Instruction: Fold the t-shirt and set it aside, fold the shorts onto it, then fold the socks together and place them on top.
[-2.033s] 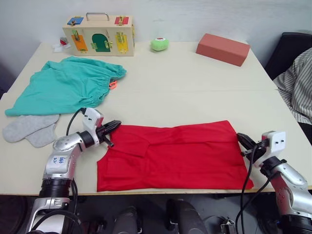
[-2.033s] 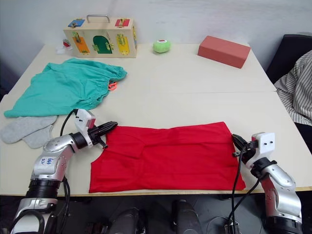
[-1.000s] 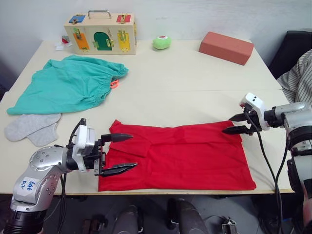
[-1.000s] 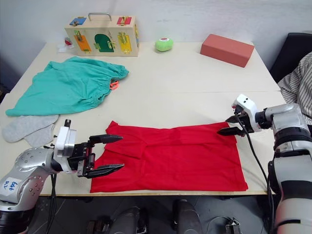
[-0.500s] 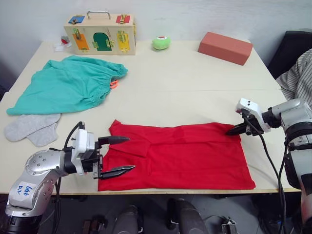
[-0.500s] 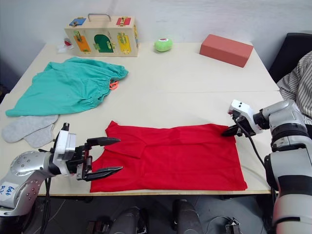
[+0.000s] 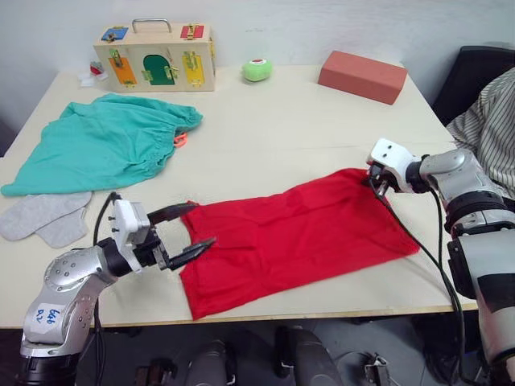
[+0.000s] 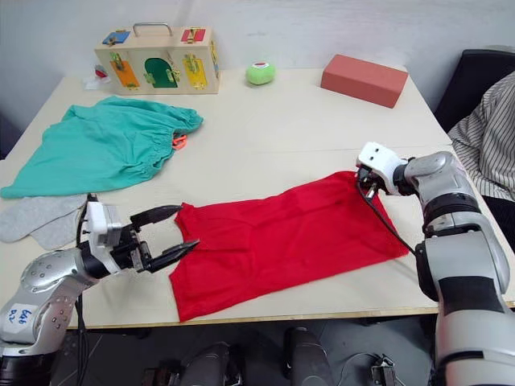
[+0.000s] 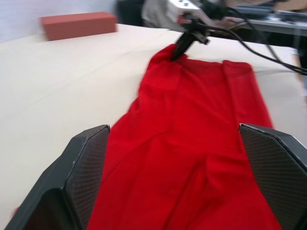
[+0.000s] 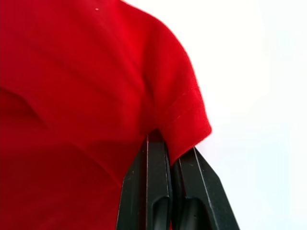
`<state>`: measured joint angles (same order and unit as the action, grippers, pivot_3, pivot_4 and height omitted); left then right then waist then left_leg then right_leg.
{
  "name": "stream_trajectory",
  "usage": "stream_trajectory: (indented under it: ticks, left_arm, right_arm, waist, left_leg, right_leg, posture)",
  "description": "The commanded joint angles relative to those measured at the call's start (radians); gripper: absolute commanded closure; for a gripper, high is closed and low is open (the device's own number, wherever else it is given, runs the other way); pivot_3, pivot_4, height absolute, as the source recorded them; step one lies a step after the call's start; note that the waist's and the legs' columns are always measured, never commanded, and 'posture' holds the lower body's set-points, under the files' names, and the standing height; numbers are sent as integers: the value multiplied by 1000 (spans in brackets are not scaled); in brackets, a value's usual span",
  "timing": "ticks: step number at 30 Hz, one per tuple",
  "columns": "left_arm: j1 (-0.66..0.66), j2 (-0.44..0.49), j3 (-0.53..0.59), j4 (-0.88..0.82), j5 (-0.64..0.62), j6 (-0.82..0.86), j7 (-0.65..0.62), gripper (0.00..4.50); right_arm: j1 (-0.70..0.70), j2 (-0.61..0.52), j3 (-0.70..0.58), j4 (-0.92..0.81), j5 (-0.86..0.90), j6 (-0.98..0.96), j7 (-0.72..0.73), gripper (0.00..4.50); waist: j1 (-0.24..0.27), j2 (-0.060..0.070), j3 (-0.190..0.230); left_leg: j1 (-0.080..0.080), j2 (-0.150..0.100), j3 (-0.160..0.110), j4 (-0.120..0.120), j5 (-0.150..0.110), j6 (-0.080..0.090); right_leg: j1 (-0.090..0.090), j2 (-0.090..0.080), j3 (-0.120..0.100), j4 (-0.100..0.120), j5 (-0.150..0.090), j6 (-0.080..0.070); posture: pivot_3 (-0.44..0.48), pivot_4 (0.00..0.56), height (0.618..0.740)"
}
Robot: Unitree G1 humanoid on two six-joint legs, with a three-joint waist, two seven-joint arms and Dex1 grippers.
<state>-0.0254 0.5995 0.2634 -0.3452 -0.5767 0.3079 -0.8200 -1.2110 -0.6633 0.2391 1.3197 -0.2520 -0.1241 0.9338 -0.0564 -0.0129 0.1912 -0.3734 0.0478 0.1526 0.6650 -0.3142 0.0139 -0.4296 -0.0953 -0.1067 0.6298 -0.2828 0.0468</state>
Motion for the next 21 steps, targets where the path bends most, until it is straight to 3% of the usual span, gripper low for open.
stream_trajectory:
  ticks: [1,5,10,12,18,20,21]
  left_arm:
    - [12,2,32,-17,19,1,54,0]
    - [1,19,42,8,-12,37,49,0]
    - [-52,58,21,66,-31,80,-2,0]
    - [-155,88,-20,180,4,62,-64,0]
    - [-425,107,-145,497,133,-7,-169,0]
    - [-520,101,-214,624,199,-45,-224,0]
    - [-571,97,-261,694,234,-66,-275,0]
  right_arm:
    - [-37,13,-26,6,-11,-29,-82,4488]
    - [-35,20,-75,9,30,-40,-47,4488]
    - [-26,-14,-112,7,41,-25,-14,2847]
    - [-23,-79,-158,-1,76,3,25,2188]
    - [20,-220,-298,-96,238,252,322,59]
    - [100,-268,-324,-242,295,454,399,22]
    - [187,-296,-336,-396,333,613,416,22]
  waist:
    - [0,0,0]
    - [1,0,0]
    - [3,1,0]
    - [13,2,1]
    - [27,3,2]
    - [26,3,2]
    - [28,3,2]
  left_leg:
    - [0,0,0,0,0,0]
    - [0,0,0,0,0,0]
    - [0,0,0,0,0,0]
    - [0,0,0,0,0,1]
    - [-1,-1,1,0,1,1]
    - [-1,-1,2,0,1,1]
    - [-1,0,2,0,1,1]
  right_leg:
    - [0,0,0,0,0,0]
    - [0,0,0,0,0,0]
    - [0,0,0,0,0,0]
    - [0,0,0,0,0,0]
    - [0,0,-1,-1,0,1]
    - [0,1,-1,-2,1,1]
    - [0,1,0,-1,0,1]
  posture:
    - [0,150,740]
    - [0,150,740]
    - [0,150,740]
    - [0,150,740]
    - [0,150,740]
    - [0,150,740]
    - [0,150,740]
